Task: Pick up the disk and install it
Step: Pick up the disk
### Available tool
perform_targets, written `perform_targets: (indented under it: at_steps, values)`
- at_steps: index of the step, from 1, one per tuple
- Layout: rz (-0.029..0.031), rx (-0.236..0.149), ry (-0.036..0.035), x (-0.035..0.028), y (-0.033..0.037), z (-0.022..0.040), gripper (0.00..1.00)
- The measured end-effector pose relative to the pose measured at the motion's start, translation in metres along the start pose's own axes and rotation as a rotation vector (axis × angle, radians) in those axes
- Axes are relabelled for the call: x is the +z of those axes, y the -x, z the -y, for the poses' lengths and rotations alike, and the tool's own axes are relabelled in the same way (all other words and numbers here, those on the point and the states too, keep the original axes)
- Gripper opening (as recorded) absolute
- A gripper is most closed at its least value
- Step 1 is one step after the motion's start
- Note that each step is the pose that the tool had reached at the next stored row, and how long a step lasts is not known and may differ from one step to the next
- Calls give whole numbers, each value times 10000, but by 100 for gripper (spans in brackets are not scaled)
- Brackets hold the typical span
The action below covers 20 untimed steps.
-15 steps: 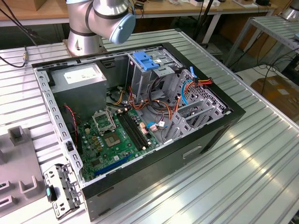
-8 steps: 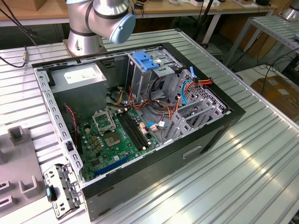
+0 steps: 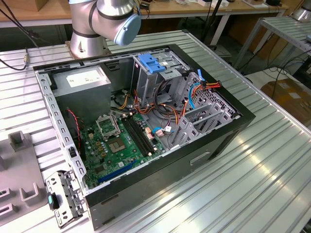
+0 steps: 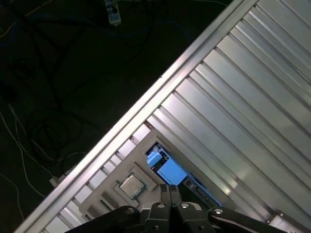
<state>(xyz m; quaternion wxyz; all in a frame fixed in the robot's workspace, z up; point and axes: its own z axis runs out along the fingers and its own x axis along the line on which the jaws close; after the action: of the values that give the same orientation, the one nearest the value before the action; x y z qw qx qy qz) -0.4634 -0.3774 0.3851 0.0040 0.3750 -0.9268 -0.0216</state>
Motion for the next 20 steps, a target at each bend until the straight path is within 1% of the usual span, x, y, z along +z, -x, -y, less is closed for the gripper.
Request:
perform_targets:
  at_steps: [6, 9, 10, 14, 17, 20]
  values:
    - [-33, -756, 7, 0, 0, 0, 11]
    - [-61, -1422, 12, 0, 0, 0, 11]
    - [-75, -1740, 15, 0, 0, 0, 11]
    - [-103, -2403, 21, 1, 0, 0, 11]
    - [-128, -3009, 25, 2, 0, 0, 11]
    - [-122, -3320, 1, 5, 1, 0, 11]
